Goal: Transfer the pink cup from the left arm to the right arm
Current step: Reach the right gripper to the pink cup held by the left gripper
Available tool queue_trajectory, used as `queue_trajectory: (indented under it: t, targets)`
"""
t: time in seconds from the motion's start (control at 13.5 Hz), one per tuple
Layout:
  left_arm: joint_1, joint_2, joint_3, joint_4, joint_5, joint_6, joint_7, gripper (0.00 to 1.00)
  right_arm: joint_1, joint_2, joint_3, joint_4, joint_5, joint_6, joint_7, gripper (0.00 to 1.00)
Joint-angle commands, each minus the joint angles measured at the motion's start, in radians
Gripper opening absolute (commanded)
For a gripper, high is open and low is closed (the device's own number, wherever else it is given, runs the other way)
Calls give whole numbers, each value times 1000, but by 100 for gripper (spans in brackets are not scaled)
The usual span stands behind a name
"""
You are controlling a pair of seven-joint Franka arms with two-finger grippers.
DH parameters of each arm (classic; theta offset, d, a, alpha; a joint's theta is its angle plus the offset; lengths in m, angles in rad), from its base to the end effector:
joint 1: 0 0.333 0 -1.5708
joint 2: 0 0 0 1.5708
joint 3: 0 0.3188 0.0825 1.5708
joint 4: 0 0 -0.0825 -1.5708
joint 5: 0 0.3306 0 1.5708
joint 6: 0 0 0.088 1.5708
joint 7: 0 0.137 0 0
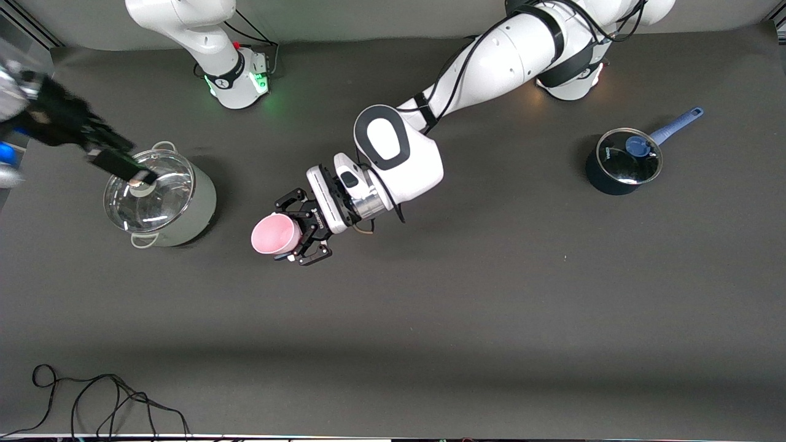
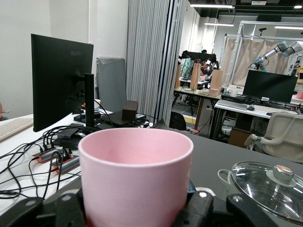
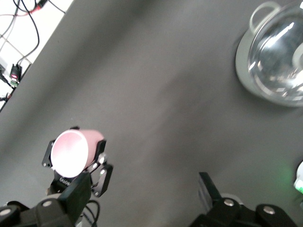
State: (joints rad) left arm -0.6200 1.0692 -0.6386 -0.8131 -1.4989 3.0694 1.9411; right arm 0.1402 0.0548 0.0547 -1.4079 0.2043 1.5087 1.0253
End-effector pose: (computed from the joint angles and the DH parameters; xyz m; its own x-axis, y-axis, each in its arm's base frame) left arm 0.5480 -0.5827 0.3753 0.1775 -0.0791 0.9809 -0.8934 -0.4310 0.1269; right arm 0.4983 0.1268 0.6347 0.6875 -0.7105 -0.1504 -0.7262 -0.6717 -0.1467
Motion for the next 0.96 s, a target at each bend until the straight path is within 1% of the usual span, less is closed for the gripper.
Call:
queue_trajectory:
  t: [0.0,0.15,0.22,0.45,0.67,0.89]
  targets:
    - [-13,-11,17,8,-12,12,-17,0,62,135,-6,160,17,-41,143,100]
    - [-15,-11,14,8,-12,18,-19,0,90,207,4,200,10,-71,154,100]
    - [-15,-11,14,8,-12,19,-22,0,116,221,4,207,6,-71,166,100]
    - [-15,-11,17,8,-11,19,-51,0,142,286,7,237,3,-70,193,100]
    - [-15,-11,19,8,-11,19,-51,0,148,329,7,247,3,-61,193,100]
    - [-15,-11,20,8,-11,19,-51,0,159,338,5,239,1,-58,193,100]
